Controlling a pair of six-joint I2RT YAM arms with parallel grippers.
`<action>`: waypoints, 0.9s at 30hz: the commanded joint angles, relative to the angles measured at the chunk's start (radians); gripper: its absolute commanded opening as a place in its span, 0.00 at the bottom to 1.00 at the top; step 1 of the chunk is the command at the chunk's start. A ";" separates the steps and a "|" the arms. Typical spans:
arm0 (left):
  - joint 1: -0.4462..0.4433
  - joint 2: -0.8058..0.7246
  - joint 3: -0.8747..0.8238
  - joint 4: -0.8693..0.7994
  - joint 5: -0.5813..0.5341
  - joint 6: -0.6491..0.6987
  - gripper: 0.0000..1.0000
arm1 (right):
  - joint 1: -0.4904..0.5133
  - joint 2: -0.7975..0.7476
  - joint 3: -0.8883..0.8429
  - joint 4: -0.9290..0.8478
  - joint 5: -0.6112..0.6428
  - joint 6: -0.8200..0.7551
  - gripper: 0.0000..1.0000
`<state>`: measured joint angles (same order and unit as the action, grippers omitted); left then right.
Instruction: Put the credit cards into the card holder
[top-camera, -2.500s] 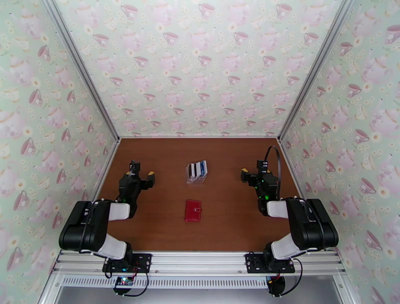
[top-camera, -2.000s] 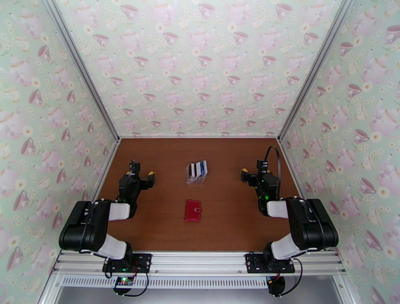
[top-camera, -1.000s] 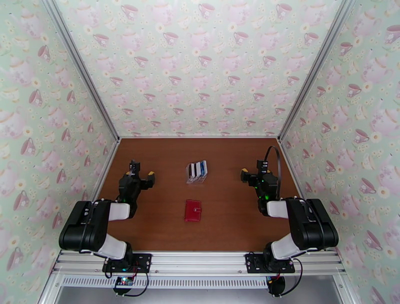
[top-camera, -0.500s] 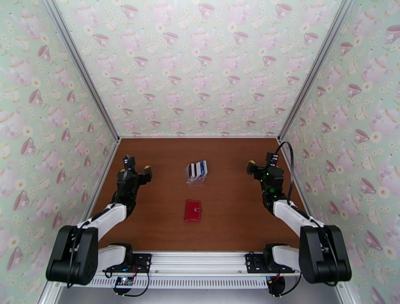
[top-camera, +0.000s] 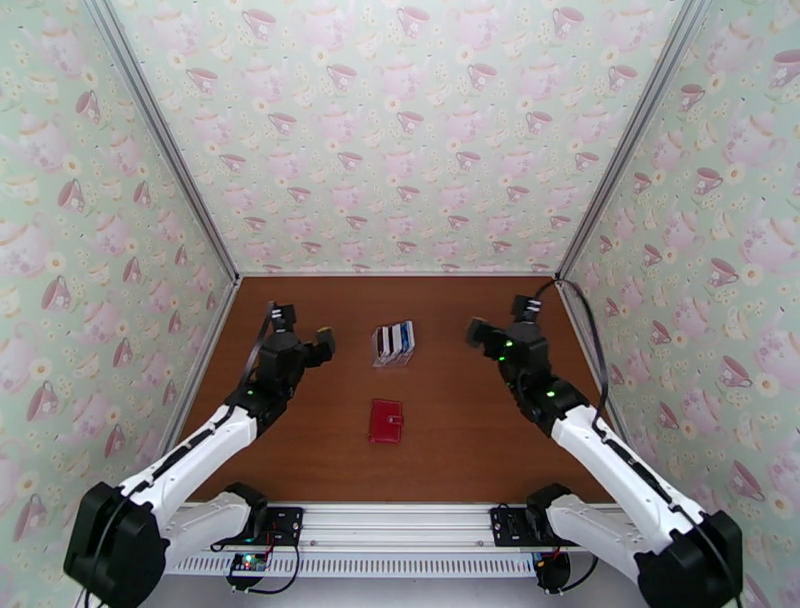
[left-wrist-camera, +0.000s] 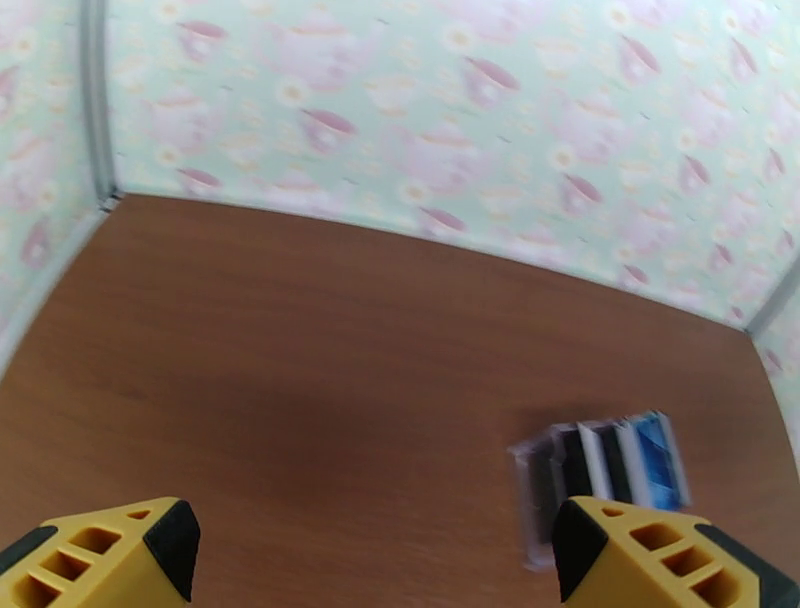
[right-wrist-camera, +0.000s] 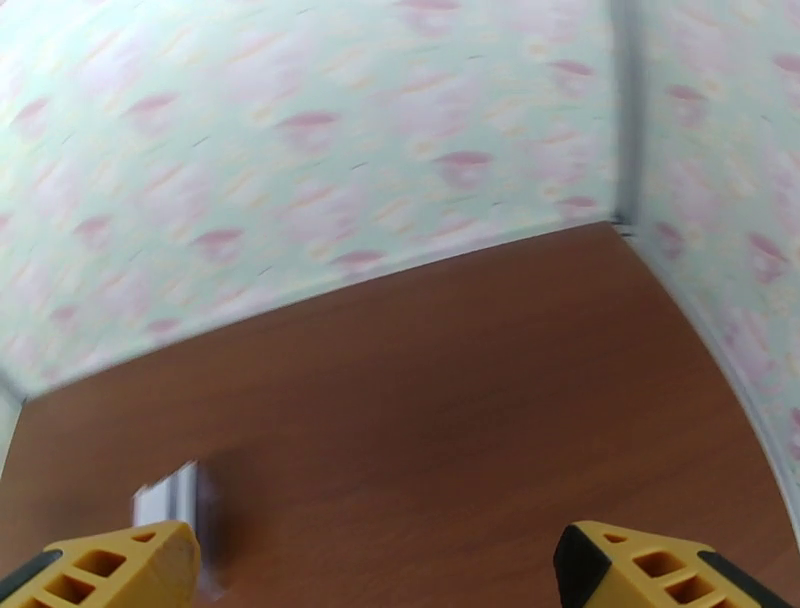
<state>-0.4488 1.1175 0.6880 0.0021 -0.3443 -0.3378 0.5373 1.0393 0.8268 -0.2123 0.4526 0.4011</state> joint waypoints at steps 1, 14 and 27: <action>-0.043 -0.008 0.010 -0.140 0.056 -0.068 1.00 | 0.137 0.037 0.061 -0.166 0.155 0.031 0.96; -0.102 -0.150 -0.193 -0.170 0.394 -0.242 0.82 | 0.511 0.335 0.192 -0.334 0.156 0.315 0.86; -0.159 -0.158 -0.363 -0.040 0.515 -0.338 0.64 | 0.604 0.643 0.310 -0.337 0.031 0.455 0.58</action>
<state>-0.5976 0.9401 0.3454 -0.1074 0.1154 -0.6449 1.1378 1.6440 1.1000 -0.5312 0.5247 0.8082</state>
